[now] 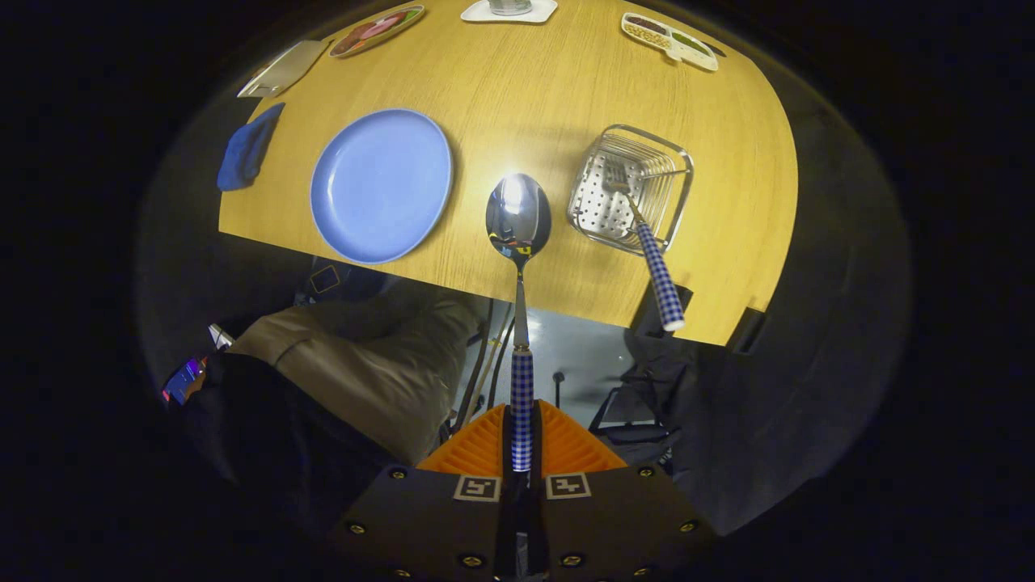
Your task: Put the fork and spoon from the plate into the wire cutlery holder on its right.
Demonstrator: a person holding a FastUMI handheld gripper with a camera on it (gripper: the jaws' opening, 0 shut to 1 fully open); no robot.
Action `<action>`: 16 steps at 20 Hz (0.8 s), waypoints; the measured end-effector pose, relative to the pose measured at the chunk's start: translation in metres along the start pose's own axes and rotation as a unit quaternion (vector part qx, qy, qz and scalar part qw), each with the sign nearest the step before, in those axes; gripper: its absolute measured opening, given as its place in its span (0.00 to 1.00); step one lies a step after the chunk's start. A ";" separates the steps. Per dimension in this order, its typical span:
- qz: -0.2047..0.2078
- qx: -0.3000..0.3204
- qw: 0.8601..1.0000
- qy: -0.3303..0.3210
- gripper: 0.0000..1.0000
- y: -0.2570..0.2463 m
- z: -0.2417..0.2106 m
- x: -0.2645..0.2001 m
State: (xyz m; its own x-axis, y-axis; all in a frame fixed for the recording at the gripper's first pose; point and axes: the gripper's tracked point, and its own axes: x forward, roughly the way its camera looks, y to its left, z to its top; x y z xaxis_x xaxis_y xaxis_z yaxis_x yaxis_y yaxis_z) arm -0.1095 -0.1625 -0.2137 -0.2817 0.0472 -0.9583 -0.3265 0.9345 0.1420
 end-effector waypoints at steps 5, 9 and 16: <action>-0.022 0.009 1.000 0.002 0.06 -0.026 0.005 -0.012; -0.017 0.029 0.999 0.017 0.06 -0.029 0.008 -0.018; -0.012 0.051 0.997 0.050 0.06 -0.042 0.018 -0.015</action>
State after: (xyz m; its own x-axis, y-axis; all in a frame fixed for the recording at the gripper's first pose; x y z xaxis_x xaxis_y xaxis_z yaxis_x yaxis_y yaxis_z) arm -0.0756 -0.1966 -0.2101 -0.3648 -0.0058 -0.9311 -0.2424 0.9661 0.0890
